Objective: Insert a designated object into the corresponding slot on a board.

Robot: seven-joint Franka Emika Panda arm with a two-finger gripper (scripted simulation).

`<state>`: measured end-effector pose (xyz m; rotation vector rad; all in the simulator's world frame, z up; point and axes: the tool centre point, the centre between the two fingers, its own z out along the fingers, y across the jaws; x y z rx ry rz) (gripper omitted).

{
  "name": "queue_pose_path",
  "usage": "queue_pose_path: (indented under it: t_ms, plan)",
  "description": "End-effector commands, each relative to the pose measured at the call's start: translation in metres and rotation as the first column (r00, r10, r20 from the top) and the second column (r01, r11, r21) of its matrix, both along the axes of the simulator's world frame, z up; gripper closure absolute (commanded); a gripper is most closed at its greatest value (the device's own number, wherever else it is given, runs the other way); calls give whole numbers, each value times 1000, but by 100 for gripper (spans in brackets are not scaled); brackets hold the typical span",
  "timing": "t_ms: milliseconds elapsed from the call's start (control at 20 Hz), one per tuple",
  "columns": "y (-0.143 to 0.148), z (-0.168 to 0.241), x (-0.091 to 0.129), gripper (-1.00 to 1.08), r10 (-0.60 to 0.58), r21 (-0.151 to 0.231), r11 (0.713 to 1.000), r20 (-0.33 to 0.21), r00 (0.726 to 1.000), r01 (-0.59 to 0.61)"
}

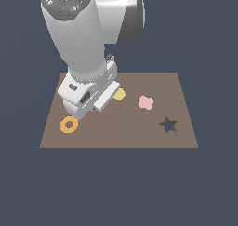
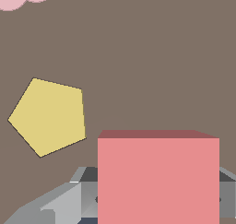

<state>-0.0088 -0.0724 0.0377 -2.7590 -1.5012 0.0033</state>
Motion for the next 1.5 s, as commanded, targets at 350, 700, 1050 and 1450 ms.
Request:
queue_pose_path:
  t_ms: [350, 700, 1050, 1450]
  plan:
    - [-18, 2, -40, 108, 107, 0, 994, 1, 994, -107]
    - [-24, 3, -49, 108, 135, 0, 991, 1, 991, -135]
    - [-24, -5, -49, 108, 134, 0, 991, 1, 991, -134]
    - [-24, -7, -49, -92, 135, 0, 991, 1, 991, -135]
